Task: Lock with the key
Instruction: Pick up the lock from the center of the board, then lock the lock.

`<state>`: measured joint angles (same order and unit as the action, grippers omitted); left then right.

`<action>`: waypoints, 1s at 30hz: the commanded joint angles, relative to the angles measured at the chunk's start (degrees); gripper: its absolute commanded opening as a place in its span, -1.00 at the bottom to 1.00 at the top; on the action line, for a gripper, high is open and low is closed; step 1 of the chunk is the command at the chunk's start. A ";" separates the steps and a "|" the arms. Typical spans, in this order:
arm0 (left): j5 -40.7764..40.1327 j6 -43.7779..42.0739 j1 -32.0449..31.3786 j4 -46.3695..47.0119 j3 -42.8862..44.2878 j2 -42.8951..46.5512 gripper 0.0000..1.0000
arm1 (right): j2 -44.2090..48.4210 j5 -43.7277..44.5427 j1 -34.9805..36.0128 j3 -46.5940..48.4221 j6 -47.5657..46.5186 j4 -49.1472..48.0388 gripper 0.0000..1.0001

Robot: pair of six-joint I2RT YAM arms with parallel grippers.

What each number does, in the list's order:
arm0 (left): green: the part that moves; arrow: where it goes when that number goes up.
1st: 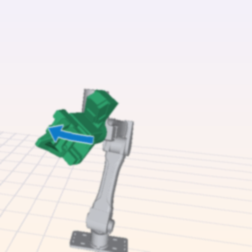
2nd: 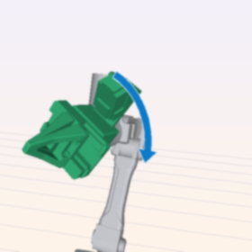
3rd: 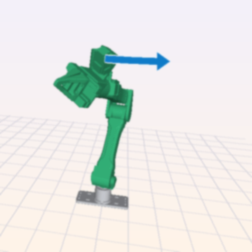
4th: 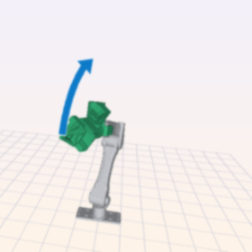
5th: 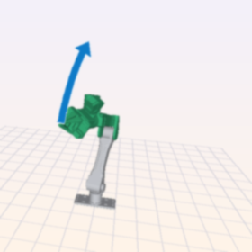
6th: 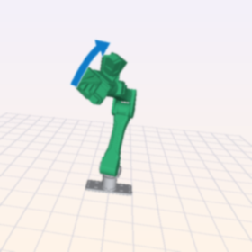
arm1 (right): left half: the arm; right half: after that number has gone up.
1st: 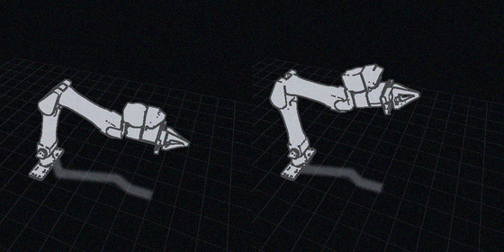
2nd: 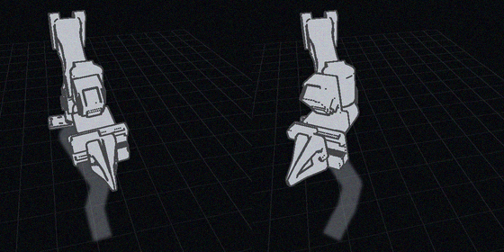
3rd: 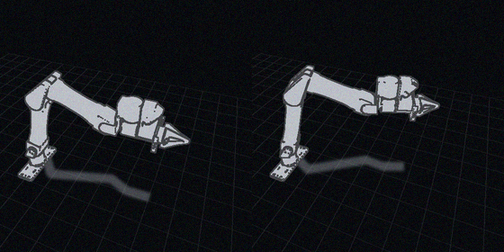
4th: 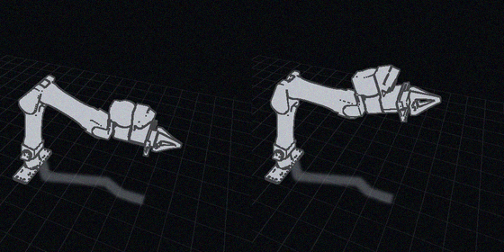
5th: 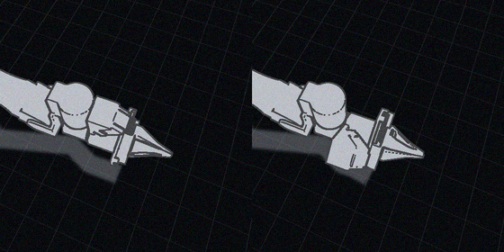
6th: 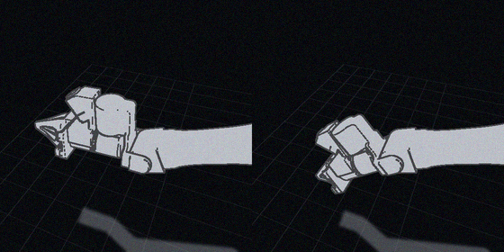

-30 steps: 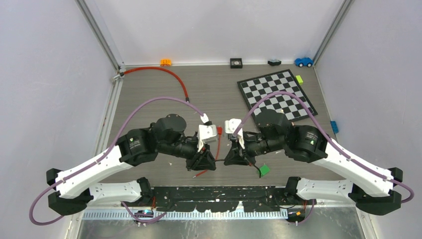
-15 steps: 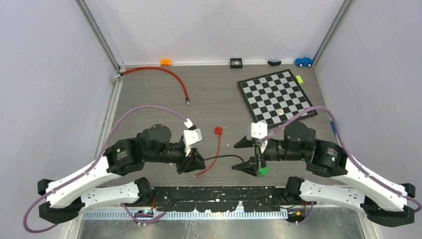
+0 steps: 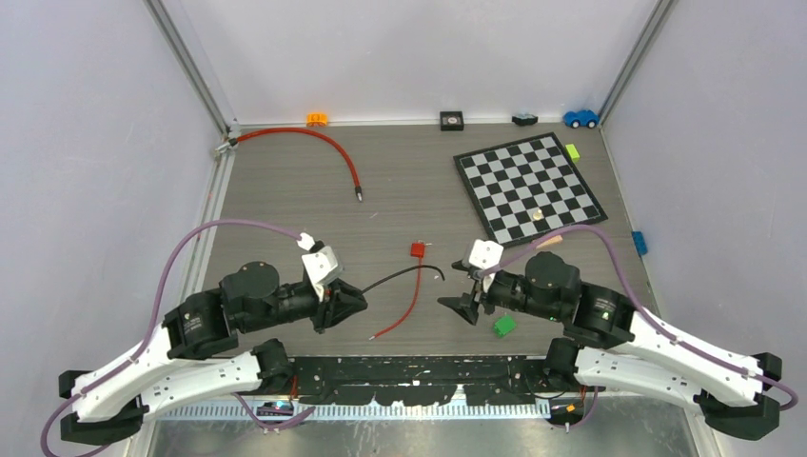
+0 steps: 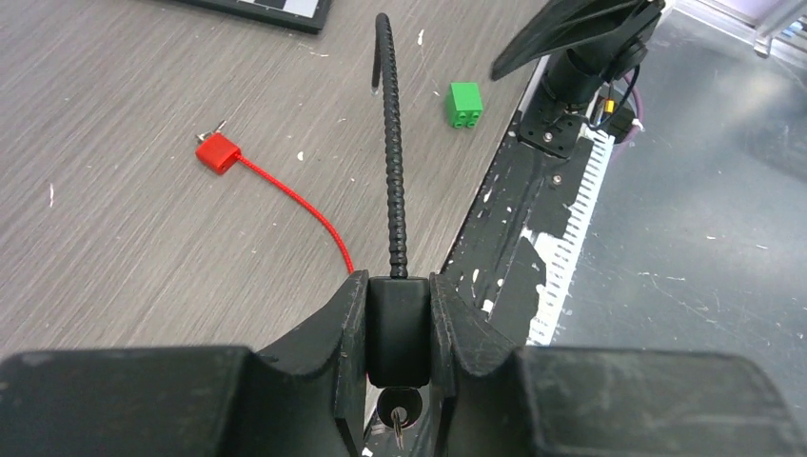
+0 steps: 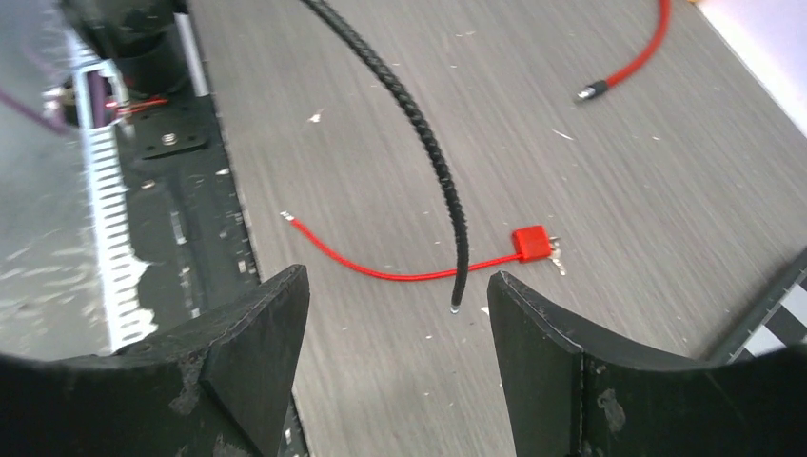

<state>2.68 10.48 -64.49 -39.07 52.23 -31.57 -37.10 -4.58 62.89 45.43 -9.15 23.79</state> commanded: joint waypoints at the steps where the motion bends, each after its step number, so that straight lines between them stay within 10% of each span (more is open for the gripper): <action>1: -2.24 -0.34 0.10 5.52 -0.02 0.55 -1.00 | -1.35 10.51 0.12 -3.07 -0.40 -14.25 0.47; 21: 4.44 -3.89 0.11 3.76 2.96 -0.37 -1.00 | -8.64 17.95 0.12 -7.51 -1.76 -25.28 0.05; 30: 3.99 -3.13 0.08 5.13 1.70 2.62 -1.00 | -7.52 16.93 0.12 -6.71 3.81 -21.88 -0.95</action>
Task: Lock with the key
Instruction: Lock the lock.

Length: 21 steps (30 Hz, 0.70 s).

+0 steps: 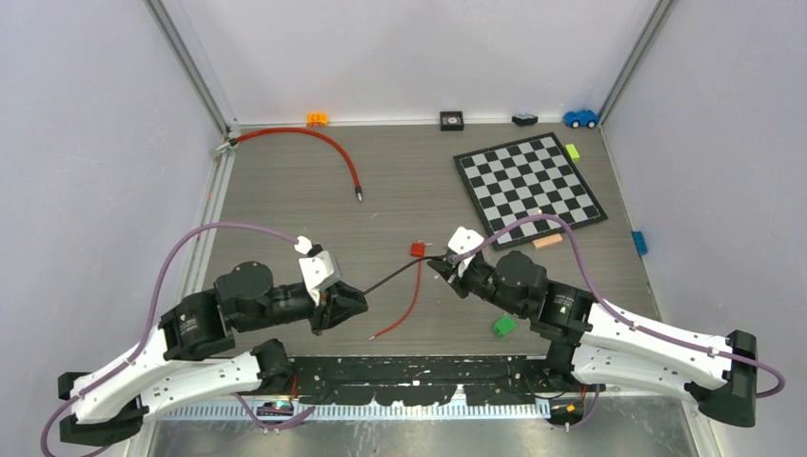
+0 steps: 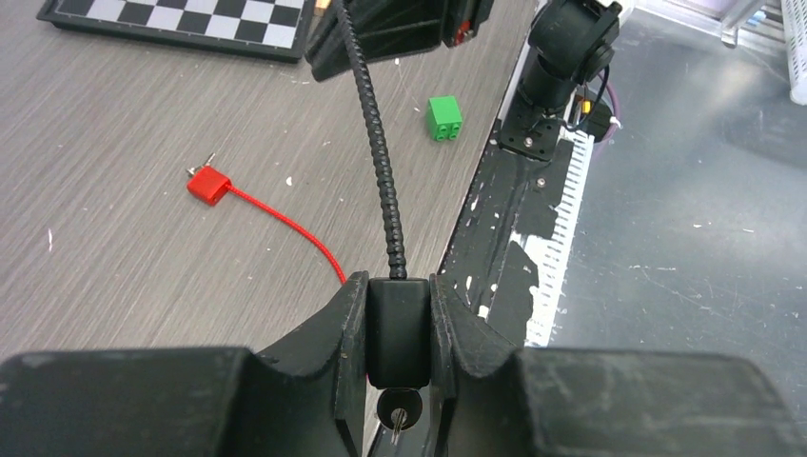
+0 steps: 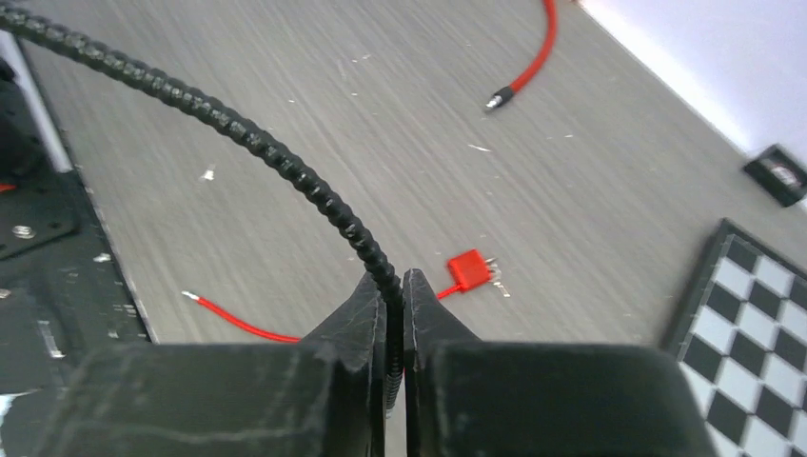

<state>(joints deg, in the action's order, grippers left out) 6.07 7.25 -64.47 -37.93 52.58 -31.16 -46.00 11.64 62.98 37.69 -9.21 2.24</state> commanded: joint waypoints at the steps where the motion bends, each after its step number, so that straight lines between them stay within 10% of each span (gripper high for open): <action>1: 0.32 0.14 0.08 4.58 0.73 2.71 -1.00 | 1.50 1.71 0.04 2.09 6.11 -0.35 -0.98; 11: 5.46 -5.04 0.09 26.06 -17.86 18.32 -1.00 | -5.15 -5.31 2.31 8.97 25.93 -23.38 -0.98; 21: -3.11 -7.02 0.05 32.76 -23.92 28.04 -1.00 | -20.75 15.51 20.49 17.89 8.31 -36.50 -0.98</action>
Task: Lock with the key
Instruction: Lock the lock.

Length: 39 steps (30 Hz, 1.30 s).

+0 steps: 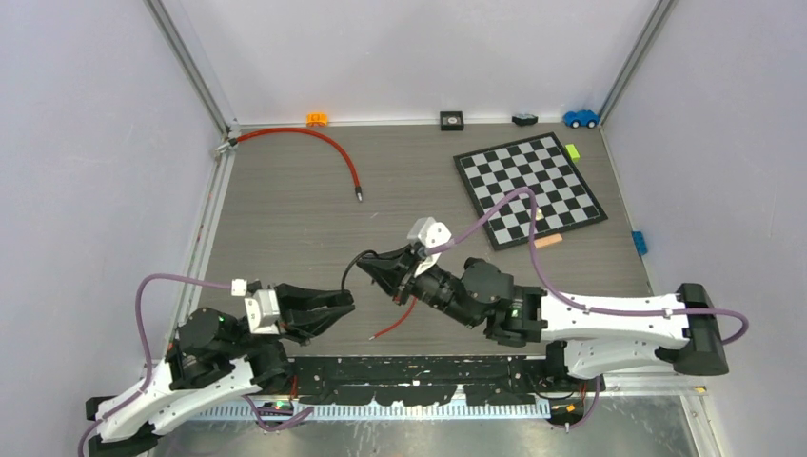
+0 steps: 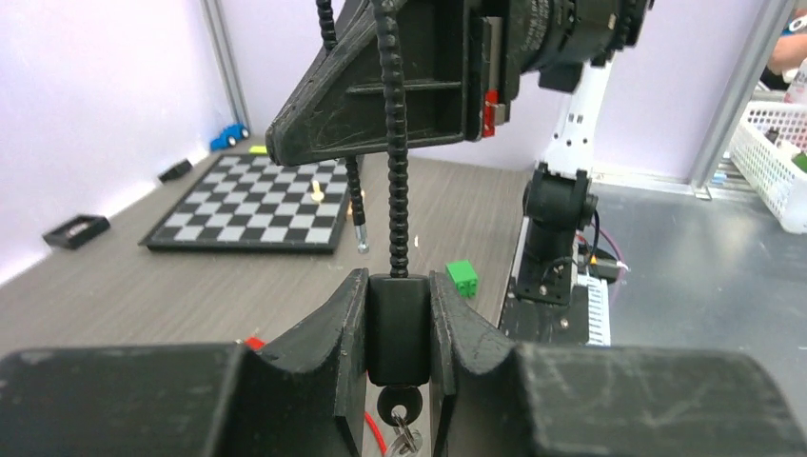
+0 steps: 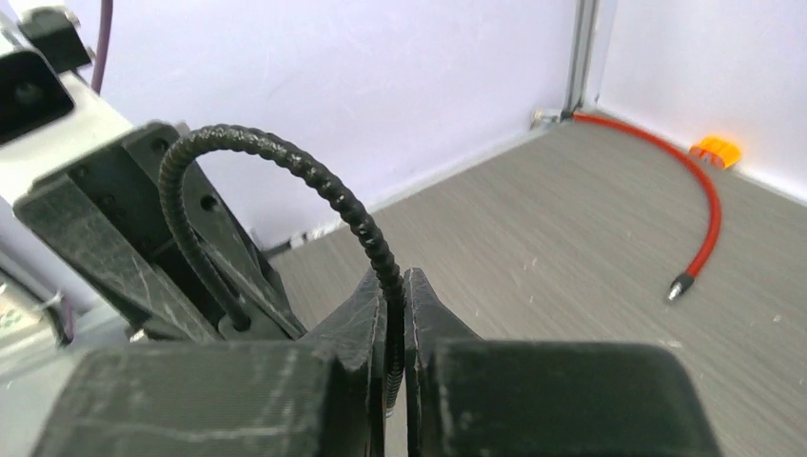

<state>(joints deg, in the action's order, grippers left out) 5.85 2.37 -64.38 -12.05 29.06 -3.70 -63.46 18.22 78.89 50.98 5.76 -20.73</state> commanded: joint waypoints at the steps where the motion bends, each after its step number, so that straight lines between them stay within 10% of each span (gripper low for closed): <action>1: -2.82 -2.19 -0.02 7.11 -0.46 0.57 -1.00 | -4.38 10.88 5.72 5.10 -8.29 -14.62 -0.98; 14: -1.26 -6.70 -0.03 11.20 -1.11 0.73 -1.00 | -12.94 26.13 18.61 11.86 -29.93 -28.31 -0.98; 39: 9.40 -10.26 0.04 16.62 -0.41 -1.28 -1.00 | -10.39 20.39 19.82 5.06 -20.54 -43.26 -0.98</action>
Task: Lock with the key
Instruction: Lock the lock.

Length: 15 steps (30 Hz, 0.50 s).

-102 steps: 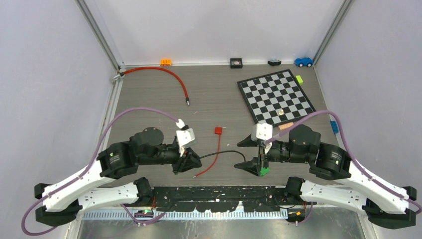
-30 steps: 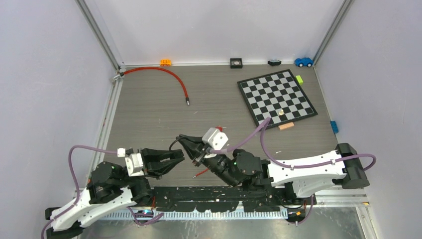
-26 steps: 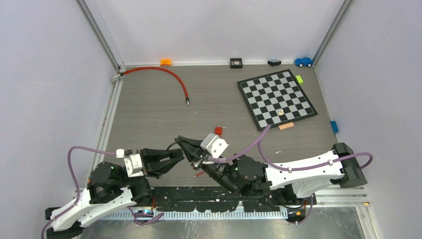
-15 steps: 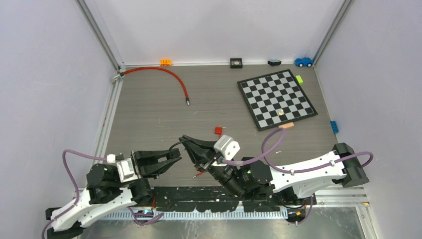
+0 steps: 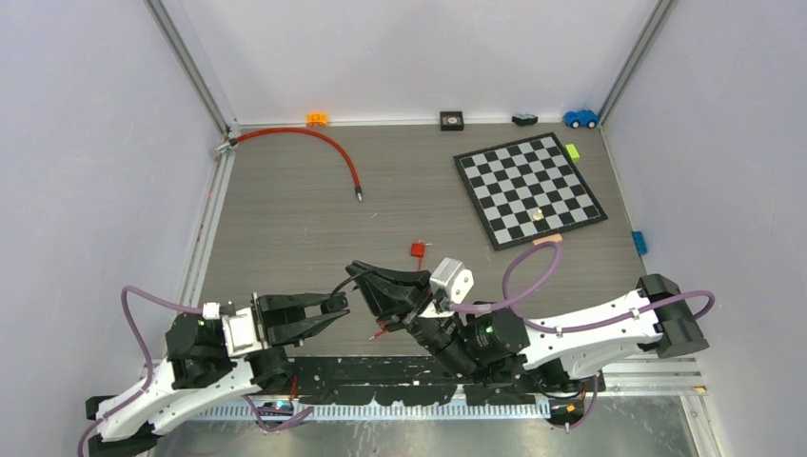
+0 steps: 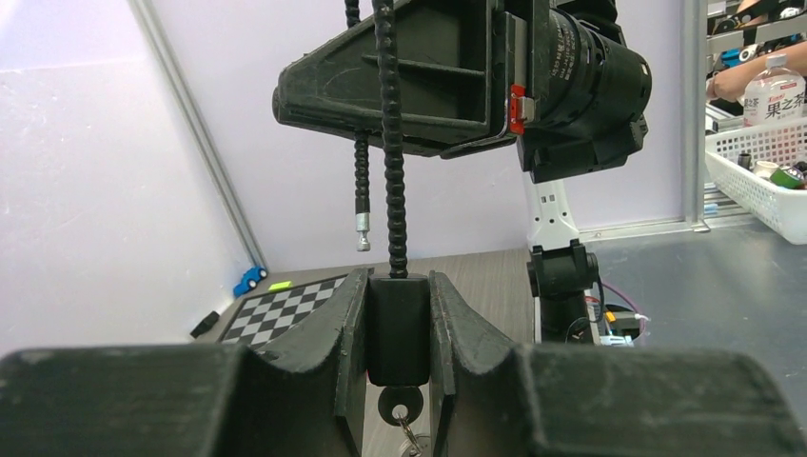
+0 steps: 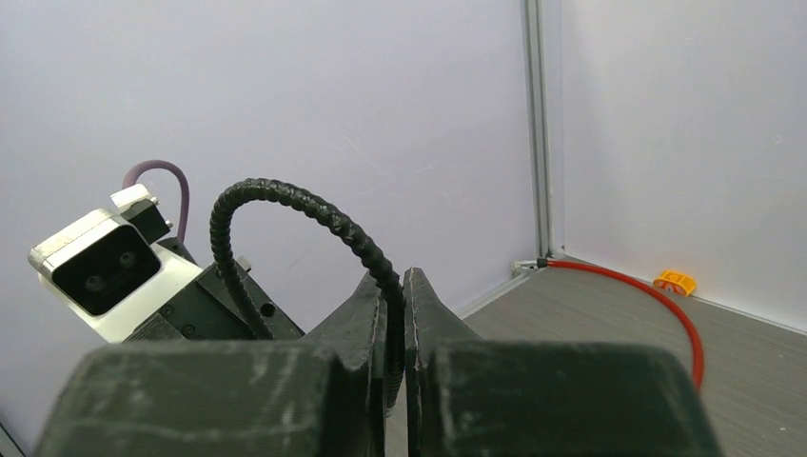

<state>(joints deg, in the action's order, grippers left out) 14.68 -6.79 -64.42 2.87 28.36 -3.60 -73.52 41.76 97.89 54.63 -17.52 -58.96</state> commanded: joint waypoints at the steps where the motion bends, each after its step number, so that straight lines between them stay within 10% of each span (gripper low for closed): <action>1: 0.54 -1.14 0.05 1.70 0.23 -1.44 -1.00 | -0.52 -3.48 0.82 1.63 2.95 -4.58 -0.98; 15: -0.96 -1.02 0.08 1.21 0.21 -1.46 -1.00 | -0.49 -5.99 0.81 2.15 5.56 -0.72 -0.98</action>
<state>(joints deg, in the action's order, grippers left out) 15.00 -6.81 -64.42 3.22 28.36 -4.27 -73.91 38.50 97.89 54.65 -14.52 -58.04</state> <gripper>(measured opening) 0.234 0.088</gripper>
